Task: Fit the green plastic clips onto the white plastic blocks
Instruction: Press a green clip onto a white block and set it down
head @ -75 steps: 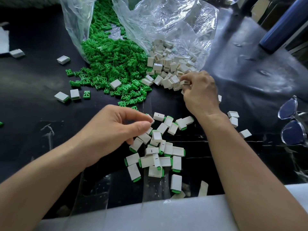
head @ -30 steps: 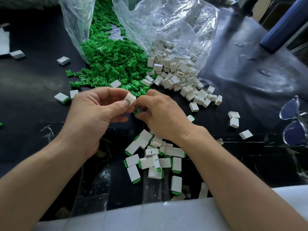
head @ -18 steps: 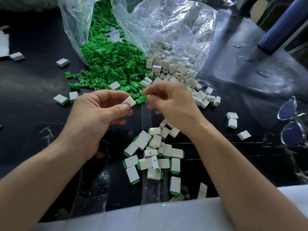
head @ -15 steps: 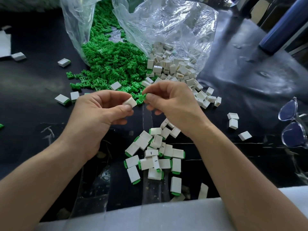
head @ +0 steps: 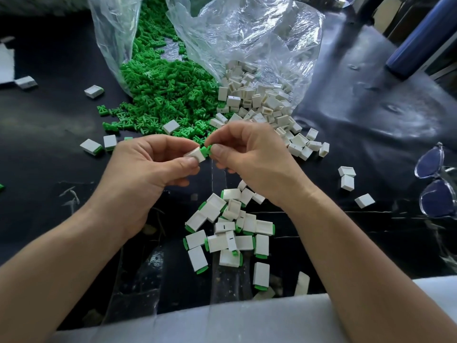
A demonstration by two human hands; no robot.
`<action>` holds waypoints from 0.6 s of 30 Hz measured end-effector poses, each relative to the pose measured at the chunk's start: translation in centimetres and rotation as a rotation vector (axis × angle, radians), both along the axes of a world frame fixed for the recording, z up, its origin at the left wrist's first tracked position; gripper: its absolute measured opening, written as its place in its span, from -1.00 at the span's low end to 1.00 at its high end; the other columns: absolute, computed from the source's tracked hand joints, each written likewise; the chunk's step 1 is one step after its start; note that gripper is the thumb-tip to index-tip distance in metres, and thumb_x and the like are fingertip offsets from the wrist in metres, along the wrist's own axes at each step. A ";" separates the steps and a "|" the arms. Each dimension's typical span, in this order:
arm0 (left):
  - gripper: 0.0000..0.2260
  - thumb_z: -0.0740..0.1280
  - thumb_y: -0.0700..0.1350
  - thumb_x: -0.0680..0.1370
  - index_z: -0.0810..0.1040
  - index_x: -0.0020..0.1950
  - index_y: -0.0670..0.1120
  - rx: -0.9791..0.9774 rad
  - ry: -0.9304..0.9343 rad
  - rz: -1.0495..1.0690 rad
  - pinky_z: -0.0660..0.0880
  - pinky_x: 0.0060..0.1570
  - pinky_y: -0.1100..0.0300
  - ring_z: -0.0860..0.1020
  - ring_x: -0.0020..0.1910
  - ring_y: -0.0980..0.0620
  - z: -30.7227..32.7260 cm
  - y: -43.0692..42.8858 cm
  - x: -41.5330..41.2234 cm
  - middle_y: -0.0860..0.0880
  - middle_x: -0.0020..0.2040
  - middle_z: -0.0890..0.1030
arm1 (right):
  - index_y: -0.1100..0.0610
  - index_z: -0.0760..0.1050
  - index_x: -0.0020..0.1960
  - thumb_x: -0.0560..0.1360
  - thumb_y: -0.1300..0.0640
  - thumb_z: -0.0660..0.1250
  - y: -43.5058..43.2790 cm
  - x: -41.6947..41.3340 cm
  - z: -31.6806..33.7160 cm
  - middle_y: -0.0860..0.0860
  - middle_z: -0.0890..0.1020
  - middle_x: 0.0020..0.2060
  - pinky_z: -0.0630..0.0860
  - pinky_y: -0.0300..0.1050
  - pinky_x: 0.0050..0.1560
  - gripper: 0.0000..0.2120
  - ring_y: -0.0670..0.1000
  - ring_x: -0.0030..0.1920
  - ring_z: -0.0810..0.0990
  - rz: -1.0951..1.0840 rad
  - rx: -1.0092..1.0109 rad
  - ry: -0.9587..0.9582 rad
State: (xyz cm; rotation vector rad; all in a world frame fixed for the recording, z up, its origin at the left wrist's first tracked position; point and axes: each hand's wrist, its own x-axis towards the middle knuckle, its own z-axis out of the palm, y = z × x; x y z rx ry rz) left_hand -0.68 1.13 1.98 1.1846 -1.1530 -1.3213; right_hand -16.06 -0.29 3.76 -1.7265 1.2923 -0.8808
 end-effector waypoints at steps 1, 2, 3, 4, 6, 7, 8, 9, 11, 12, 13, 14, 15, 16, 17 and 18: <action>-0.84 0.40 -0.17 0.22 0.62 -0.22 -0.08 -0.002 -0.001 -0.003 0.50 -0.42 0.36 0.61 -0.38 0.14 0.0 0.0 0.0 0.01 -0.38 0.65 | 0.06 0.53 -0.16 0.47 0.27 0.33 0.0 0.0 0.0 -0.12 0.55 -0.35 0.46 -0.28 -0.20 -0.87 -0.11 -0.27 0.54 0.004 -0.006 0.011; -0.84 0.40 -0.16 0.22 0.62 -0.22 -0.08 -0.005 -0.005 -0.006 0.50 -0.42 0.36 0.61 -0.38 0.14 0.0 0.0 0.0 0.00 -0.38 0.65 | 0.06 0.53 -0.16 0.47 0.28 0.34 0.1 0.0 0.0 -0.12 0.54 -0.34 0.47 -0.26 -0.17 -0.87 -0.11 -0.26 0.53 0.008 -0.014 0.023; -0.84 0.40 -0.16 0.22 0.62 -0.22 -0.08 -0.009 -0.013 -0.007 0.50 -0.42 0.36 0.61 -0.38 0.14 0.0 0.1 0.0 0.01 -0.38 0.65 | 0.08 0.55 -0.15 0.47 0.28 0.34 0.1 0.1 0.0 -0.13 0.54 -0.34 0.47 -0.25 -0.15 -0.89 -0.12 -0.25 0.53 0.012 -0.024 0.037; -0.85 0.41 -0.16 0.22 0.62 -0.22 -0.08 -0.015 -0.024 -0.008 0.50 -0.42 0.36 0.60 -0.39 0.15 -0.1 0.1 -0.1 0.01 -0.39 0.65 | 0.11 0.57 -0.14 0.46 0.28 0.34 0.1 0.1 0.0 -0.14 0.53 -0.34 0.47 -0.24 -0.14 -0.91 -0.11 -0.25 0.53 0.015 -0.033 0.052; -0.86 0.41 -0.14 0.23 0.62 -0.23 -0.07 -0.033 -0.048 -0.008 0.50 -0.42 0.36 0.59 -0.40 0.16 0.0 0.2 -0.2 0.01 -0.40 0.65 | 0.14 0.59 -0.13 0.46 0.28 0.35 0.1 0.0 -0.1 -0.13 0.53 -0.34 0.49 -0.22 -0.14 -0.92 -0.11 -0.26 0.52 0.020 -0.047 0.074; -0.86 0.42 -0.14 0.23 0.62 -0.24 -0.07 -0.044 -0.059 -0.007 0.50 -0.42 0.36 0.59 -0.41 0.16 0.0 0.2 -0.2 0.01 -0.40 0.64 | 0.12 0.58 -0.14 0.45 0.27 0.35 0.1 0.0 -0.1 -0.13 0.53 -0.34 0.50 -0.21 -0.14 -0.92 -0.11 -0.26 0.52 0.024 -0.048 0.077; -0.87 0.42 -0.13 0.23 0.62 -0.24 -0.07 -0.052 -0.066 -0.007 0.50 -0.42 0.36 0.59 -0.42 0.16 0.0 0.2 -0.2 0.01 -0.41 0.64 | 0.09 0.57 -0.15 0.46 0.27 0.35 0.1 0.0 0.0 -0.12 0.53 -0.34 0.52 -0.18 -0.13 -0.90 -0.10 -0.26 0.53 0.025 -0.045 0.075; -0.87 0.42 -0.13 0.23 0.62 -0.23 -0.07 -0.058 -0.069 -0.005 0.50 -0.42 0.37 0.58 -0.42 0.17 0.0 0.2 -0.3 0.01 -0.41 0.64 | 0.06 0.55 -0.17 0.46 0.26 0.35 0.1 -0.1 0.0 -0.10 0.54 -0.34 0.54 -0.15 -0.13 -0.89 -0.08 -0.25 0.55 0.026 -0.037 0.068; -0.87 0.41 -0.13 0.24 0.62 -0.23 -0.07 -0.064 -0.068 -0.004 0.50 -0.42 0.37 0.58 -0.42 0.17 0.1 0.2 -0.2 0.02 -0.41 0.64 | 0.02 0.53 -0.18 0.48 0.23 0.33 0.1 -0.1 0.0 -0.06 0.57 -0.36 0.55 -0.11 -0.14 -0.87 -0.05 -0.26 0.58 0.027 -0.012 0.044; -0.87 0.42 -0.13 0.24 0.63 -0.24 -0.06 -0.067 -0.067 -0.002 0.50 -0.42 0.37 0.58 -0.41 0.17 0.1 0.2 -0.2 0.02 -0.40 0.64 | 0.01 0.52 -0.19 0.49 0.22 0.32 0.1 -0.1 0.0 -0.06 0.58 -0.36 0.55 -0.12 -0.16 -0.87 -0.06 -0.28 0.58 0.028 -0.001 0.031; -0.88 0.42 -0.12 0.24 0.63 -0.24 -0.04 -0.070 -0.066 -0.001 0.50 -0.41 0.36 0.59 -0.40 0.16 0.1 0.2 -0.2 0.02 -0.39 0.64 | 0.01 0.52 -0.19 0.50 0.22 0.31 0.1 -0.1 0.0 -0.06 0.57 -0.37 0.54 -0.15 -0.18 -0.86 -0.09 -0.30 0.57 0.029 0.008 0.020; -0.88 0.42 -0.11 0.24 0.63 -0.24 -0.04 -0.074 -0.064 -0.001 0.50 -0.41 0.37 0.59 -0.40 0.16 0.1 0.2 -0.2 0.02 -0.39 0.65 | 0.00 0.51 -0.20 0.50 0.21 0.31 0.1 -0.1 -0.1 -0.07 0.57 -0.37 0.53 -0.20 -0.21 -0.85 -0.12 -0.32 0.57 0.029 0.018 0.012; -0.88 0.42 -0.11 0.25 0.63 -0.24 -0.04 -0.076 -0.063 -0.001 0.49 -0.41 0.37 0.58 -0.40 0.17 0.1 0.2 -0.1 0.03 -0.39 0.65 | -0.01 0.50 -0.20 0.51 0.21 0.30 0.1 -0.1 0.0 -0.08 0.57 -0.38 0.50 -0.24 -0.24 -0.84 -0.14 -0.34 0.55 0.029 0.028 0.011; -0.87 0.42 -0.11 0.25 0.63 -0.23 -0.05 -0.076 -0.061 -0.001 0.49 -0.41 0.37 0.58 -0.41 0.17 0.1 0.2 -0.1 0.03 -0.39 0.64 | -0.01 0.49 -0.22 0.52 0.20 0.29 0.1 0.0 -0.1 -0.08 0.56 -0.38 0.48 -0.28 -0.26 -0.82 -0.15 -0.35 0.54 0.029 0.039 0.015; -0.87 0.42 -0.11 0.25 0.63 -0.23 -0.05 -0.075 -0.058 -0.001 0.48 -0.41 0.38 0.57 -0.41 0.18 0.1 0.2 -0.1 0.03 -0.40 0.64 | -0.01 0.48 -0.24 0.53 0.19 0.28 0.2 0.1 -0.1 -0.09 0.56 -0.39 0.47 -0.29 -0.28 -0.81 -0.15 -0.36 0.53 0.030 0.045 0.028; -0.87 0.42 -0.10 0.25 0.63 -0.23 -0.05 -0.074 -0.057 -0.001 0.48 -0.41 0.38 0.57 -0.41 0.18 0.1 0.2 -0.1 0.03 -0.40 0.64 | -0.02 0.46 -0.26 0.53 0.18 0.27 0.2 0.1 -0.1 -0.10 0.55 -0.40 0.49 -0.25 -0.27 -0.79 -0.13 -0.35 0.53 0.033 0.043 0.054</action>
